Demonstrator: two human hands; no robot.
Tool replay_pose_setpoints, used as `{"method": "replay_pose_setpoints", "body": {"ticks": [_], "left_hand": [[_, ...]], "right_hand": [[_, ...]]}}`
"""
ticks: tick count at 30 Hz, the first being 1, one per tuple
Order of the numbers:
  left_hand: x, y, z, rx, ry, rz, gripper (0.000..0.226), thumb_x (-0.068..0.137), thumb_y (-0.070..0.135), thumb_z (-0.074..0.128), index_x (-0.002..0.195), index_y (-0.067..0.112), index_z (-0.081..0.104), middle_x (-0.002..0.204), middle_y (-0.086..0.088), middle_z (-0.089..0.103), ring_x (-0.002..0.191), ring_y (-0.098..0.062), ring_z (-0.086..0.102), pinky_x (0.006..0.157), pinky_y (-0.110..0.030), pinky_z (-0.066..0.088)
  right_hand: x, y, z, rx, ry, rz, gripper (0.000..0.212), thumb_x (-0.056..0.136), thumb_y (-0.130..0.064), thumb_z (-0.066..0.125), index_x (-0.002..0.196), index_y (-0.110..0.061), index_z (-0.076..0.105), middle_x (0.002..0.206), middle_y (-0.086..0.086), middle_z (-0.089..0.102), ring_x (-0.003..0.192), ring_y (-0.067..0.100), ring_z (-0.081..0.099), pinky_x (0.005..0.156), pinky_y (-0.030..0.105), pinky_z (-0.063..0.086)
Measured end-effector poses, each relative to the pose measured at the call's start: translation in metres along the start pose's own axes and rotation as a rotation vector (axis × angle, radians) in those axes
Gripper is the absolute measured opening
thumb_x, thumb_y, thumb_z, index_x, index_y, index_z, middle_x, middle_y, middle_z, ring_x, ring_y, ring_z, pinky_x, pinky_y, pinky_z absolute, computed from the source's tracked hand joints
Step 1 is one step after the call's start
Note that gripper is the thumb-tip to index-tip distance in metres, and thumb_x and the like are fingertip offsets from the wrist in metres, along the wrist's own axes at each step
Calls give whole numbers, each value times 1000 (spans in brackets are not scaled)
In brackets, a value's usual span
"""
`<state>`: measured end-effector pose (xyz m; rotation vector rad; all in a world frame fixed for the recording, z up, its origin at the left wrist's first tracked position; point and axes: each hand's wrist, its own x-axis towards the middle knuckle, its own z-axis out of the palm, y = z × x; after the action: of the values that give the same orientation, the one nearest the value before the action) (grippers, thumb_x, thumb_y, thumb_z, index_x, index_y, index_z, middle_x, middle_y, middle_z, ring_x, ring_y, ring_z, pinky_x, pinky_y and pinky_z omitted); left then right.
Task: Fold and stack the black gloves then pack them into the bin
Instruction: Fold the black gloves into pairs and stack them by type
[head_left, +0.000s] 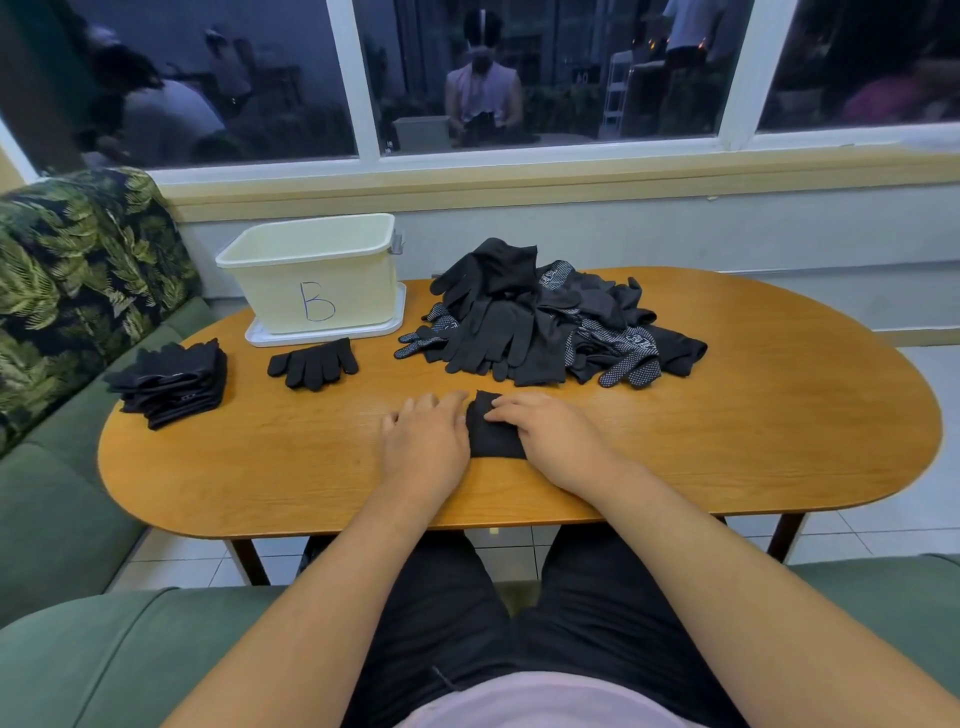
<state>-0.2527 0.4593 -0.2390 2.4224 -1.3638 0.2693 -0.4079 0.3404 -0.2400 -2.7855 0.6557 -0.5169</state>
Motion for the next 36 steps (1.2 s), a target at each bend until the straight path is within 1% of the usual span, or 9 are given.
{"method": "replay_pose_setpoints", "body": {"ticks": [4,9,14,19,23,28,32,34,36], "left_hand": [[-2,-20,-4,-198,28,63,35,107,35,55,142,38,56,130,11,58,128,-15,47,109,-39,39],[-8,-25,-12,-279,-24,489,26,102,49,63,124,36,68,127,18,57,130,-7,45,110,-32,33],[-1,-18,-10,-233,-17,515,20,105,48,60,117,34,67,121,21,58,125,-5,45,112,-33,37],[-2,-14,-13,-341,-14,435,17,109,41,55,119,31,64,111,19,60,110,-5,53,97,-33,48],[-4,-15,-20,-554,-13,318,14,106,40,61,116,32,69,105,20,68,101,-2,61,87,-26,52],[-1,-4,-36,-1142,-78,-27,10,96,24,79,104,21,75,100,7,78,98,-12,73,80,-26,59],[2,-5,-36,-1695,-434,-271,57,103,56,57,130,8,69,125,-10,75,118,-34,71,95,-52,59],[4,-14,-31,-1760,-580,-320,83,102,72,41,142,3,63,138,-22,68,130,-40,65,108,-58,51],[6,-16,-28,-1726,-626,-309,89,102,75,38,147,1,59,142,-25,64,133,-42,62,111,-62,49]], "right_hand": [[-3,5,1,111,15,48,47,105,0,50,137,-26,72,152,-7,62,142,14,52,121,30,37],[-6,1,-2,161,35,76,32,107,-11,46,117,-34,67,131,-9,70,123,20,61,106,44,50],[-10,-4,-9,165,-5,52,14,106,-31,51,114,-34,62,129,-16,67,120,8,56,116,41,37],[-14,-3,-11,230,30,66,27,100,-61,56,119,-43,62,109,-21,69,101,7,62,92,40,52],[-18,-3,-18,510,58,111,17,104,-48,64,105,-34,72,94,-8,72,90,10,66,85,49,55],[-19,-7,-25,940,92,172,15,105,-23,69,115,-15,78,105,10,79,102,32,74,89,43,59],[-19,-11,-26,1132,166,224,17,107,-16,66,119,-11,76,112,11,80,108,27,76,91,32,61],[-19,-10,-26,1118,146,232,18,107,-17,65,120,-13,76,113,7,80,110,25,76,92,31,61],[-20,-9,-26,1114,124,233,18,107,-19,66,121,-13,76,115,6,80,112,23,75,94,34,61]]}}
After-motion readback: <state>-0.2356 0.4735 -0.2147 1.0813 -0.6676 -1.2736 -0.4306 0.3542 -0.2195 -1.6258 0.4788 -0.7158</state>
